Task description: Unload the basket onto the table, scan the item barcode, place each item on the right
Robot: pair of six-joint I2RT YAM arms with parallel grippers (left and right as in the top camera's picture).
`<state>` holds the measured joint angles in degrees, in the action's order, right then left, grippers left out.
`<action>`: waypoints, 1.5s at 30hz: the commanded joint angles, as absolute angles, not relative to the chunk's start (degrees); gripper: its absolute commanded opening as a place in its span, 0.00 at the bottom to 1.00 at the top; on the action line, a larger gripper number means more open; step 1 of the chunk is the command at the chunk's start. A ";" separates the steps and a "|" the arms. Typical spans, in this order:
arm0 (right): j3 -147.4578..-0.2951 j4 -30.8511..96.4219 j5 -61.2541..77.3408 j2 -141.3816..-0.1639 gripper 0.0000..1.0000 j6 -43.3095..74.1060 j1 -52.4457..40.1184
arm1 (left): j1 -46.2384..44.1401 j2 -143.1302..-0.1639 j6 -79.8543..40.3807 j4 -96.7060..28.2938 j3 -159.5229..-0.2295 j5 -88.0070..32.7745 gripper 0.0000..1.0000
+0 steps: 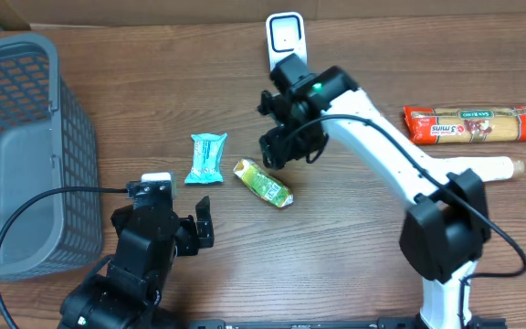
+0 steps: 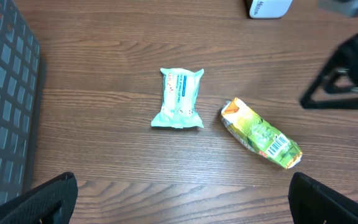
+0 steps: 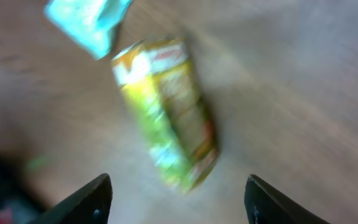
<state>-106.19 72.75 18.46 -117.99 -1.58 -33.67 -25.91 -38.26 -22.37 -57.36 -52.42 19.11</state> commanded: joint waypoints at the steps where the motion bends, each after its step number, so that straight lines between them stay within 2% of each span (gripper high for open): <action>1: -106.02 76.34 26.17 -116.75 0.69 -0.99 -35.05 | -26.28 -38.13 -23.18 -57.14 -52.12 19.88 0.99; 11: -95.26 71.92 31.07 -116.75 0.64 -2.17 -40.69 | -26.28 -38.13 -23.18 -57.14 -52.12 19.88 1.00; 17: -92.86 69.60 30.96 -116.75 0.64 -4.56 -42.35 | -26.28 -38.13 -23.18 -57.14 -52.12 19.88 1.00; 25: -85.06 60.40 29.17 -116.79 0.66 -3.79 -42.61 | -26.28 -38.13 -23.16 -57.14 -52.12 19.88 0.99; 35: -84.82 60.23 17.45 -116.79 0.72 -3.03 -37.87 | -26.28 -38.13 -23.18 -57.14 -52.12 19.88 0.99; 45: -85.19 49.01 18.63 -116.79 0.73 -2.70 -27.09 | -26.28 -38.13 -23.18 -57.14 -52.12 19.88 1.00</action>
